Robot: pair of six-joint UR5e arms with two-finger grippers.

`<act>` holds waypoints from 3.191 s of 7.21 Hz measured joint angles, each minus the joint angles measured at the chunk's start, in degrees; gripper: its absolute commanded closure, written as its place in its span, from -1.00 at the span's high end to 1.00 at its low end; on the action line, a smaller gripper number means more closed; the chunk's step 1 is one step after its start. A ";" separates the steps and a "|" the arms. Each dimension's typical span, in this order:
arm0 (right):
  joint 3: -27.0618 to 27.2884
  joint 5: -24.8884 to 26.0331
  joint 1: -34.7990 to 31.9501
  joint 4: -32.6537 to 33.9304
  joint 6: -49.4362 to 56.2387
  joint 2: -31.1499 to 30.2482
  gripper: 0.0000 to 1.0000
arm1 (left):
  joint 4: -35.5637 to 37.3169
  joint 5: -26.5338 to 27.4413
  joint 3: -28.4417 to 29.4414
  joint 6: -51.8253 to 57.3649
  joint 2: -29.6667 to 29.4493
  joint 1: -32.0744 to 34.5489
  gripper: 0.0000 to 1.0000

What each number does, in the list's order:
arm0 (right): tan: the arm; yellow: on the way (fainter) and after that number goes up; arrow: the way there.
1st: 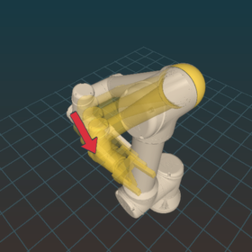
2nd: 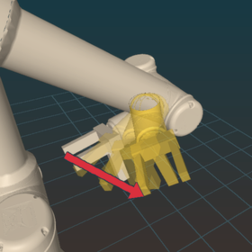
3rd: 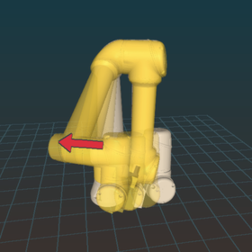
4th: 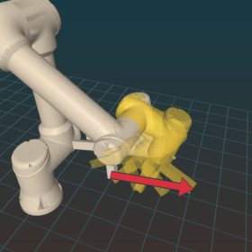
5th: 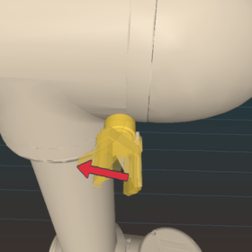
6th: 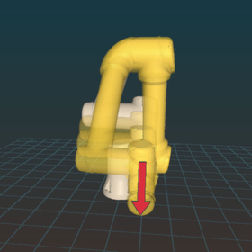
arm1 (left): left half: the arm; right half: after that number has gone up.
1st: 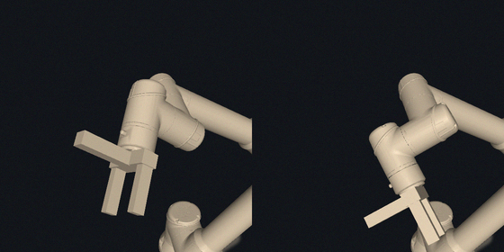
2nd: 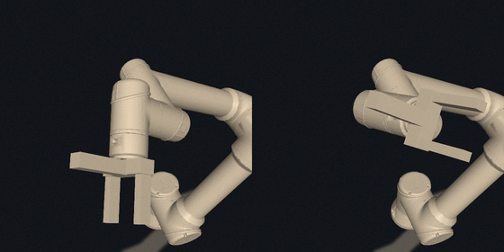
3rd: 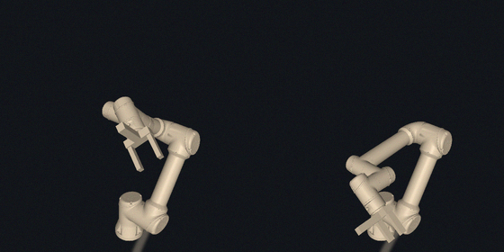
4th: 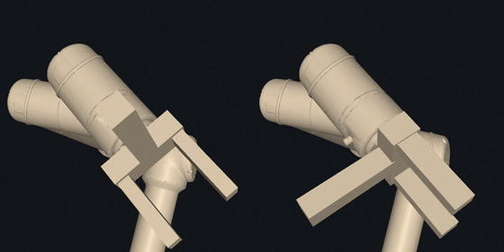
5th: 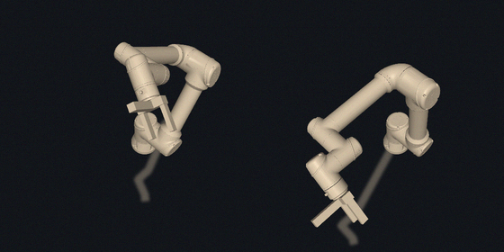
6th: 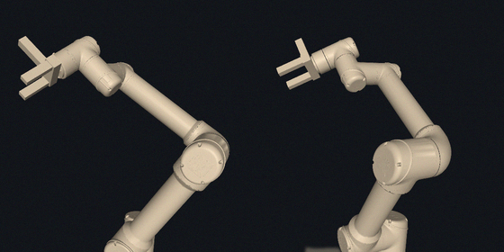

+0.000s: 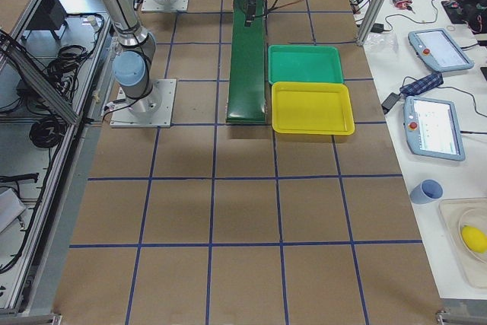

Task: Sort buttons by color to trays
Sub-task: 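Reach the left gripper down to the plain orange cylinder and grasp it, then lift the orange cylinder with the left gripper and carry it over the belt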

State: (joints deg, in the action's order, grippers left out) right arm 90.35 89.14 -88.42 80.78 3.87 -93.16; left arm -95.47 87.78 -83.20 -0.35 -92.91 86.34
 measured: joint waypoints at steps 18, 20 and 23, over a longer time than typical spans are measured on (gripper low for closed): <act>0.09 0.34 -0.01 -0.29 0.06 -0.42 1.00 | 38.29 11.87 -20.59 55.56 -22.05 -10.20 -0.37; 0.11 0.32 -0.05 -0.35 0.07 -0.37 1.00 | 37.76 11.00 -20.87 55.87 -21.64 -10.20 -1.00; 0.14 0.11 -0.08 -0.23 0.03 -0.38 1.00 | 33.59 7.76 -20.55 56.01 -18.65 -10.37 -1.00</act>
State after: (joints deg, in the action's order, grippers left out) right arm 90.49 89.25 -88.50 80.54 3.90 -93.54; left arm -61.89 95.54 -103.74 55.66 -111.56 75.96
